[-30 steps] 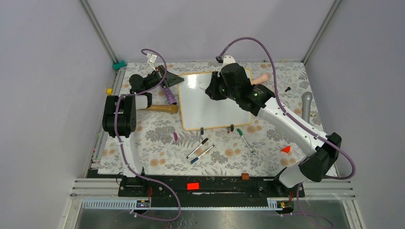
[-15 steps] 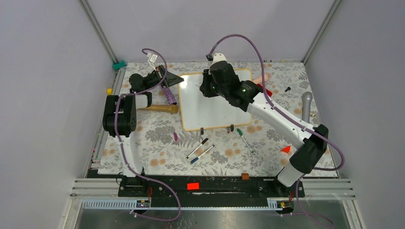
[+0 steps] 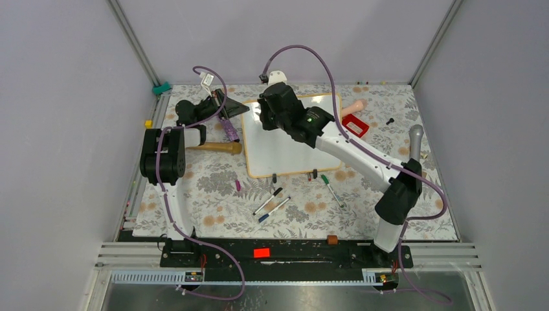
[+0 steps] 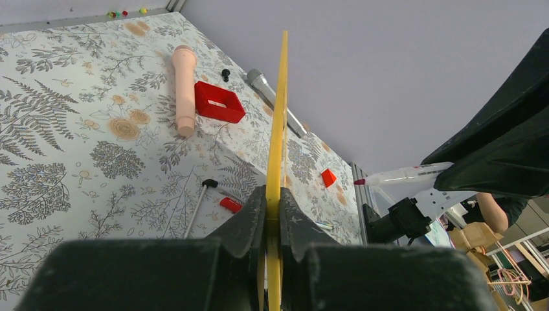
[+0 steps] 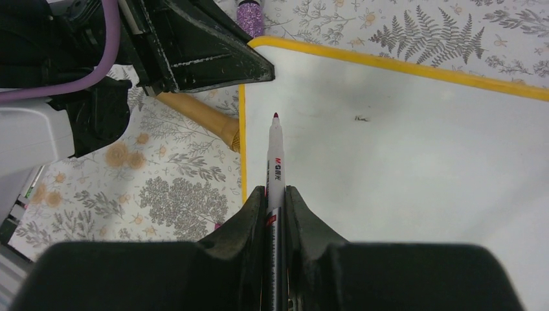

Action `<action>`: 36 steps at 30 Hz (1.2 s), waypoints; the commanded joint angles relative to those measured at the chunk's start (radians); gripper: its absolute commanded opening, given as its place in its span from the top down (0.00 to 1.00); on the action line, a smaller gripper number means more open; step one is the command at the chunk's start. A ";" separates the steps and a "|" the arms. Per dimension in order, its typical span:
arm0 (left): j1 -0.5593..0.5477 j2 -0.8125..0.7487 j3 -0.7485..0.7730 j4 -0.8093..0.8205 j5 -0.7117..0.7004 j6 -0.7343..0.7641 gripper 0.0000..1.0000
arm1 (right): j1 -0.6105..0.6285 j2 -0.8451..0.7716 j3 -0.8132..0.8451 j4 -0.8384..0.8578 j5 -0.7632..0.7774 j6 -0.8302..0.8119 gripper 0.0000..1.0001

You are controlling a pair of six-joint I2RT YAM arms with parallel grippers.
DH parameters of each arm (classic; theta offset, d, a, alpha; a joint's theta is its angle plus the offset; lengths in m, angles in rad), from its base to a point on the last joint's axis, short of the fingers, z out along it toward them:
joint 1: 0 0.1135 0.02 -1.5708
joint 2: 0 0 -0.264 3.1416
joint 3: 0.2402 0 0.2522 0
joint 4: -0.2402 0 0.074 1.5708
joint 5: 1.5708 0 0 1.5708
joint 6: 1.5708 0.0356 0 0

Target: Write a sentence on the whiteboard

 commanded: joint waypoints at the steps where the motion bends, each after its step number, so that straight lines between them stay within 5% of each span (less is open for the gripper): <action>1: -0.005 0.007 0.036 0.064 0.056 0.028 0.99 | 0.008 0.019 0.071 0.009 0.057 -0.041 1.00; 36: -0.006 0.002 0.034 0.065 0.061 0.035 1.00 | 0.008 0.196 0.268 -0.067 0.066 -0.085 1.00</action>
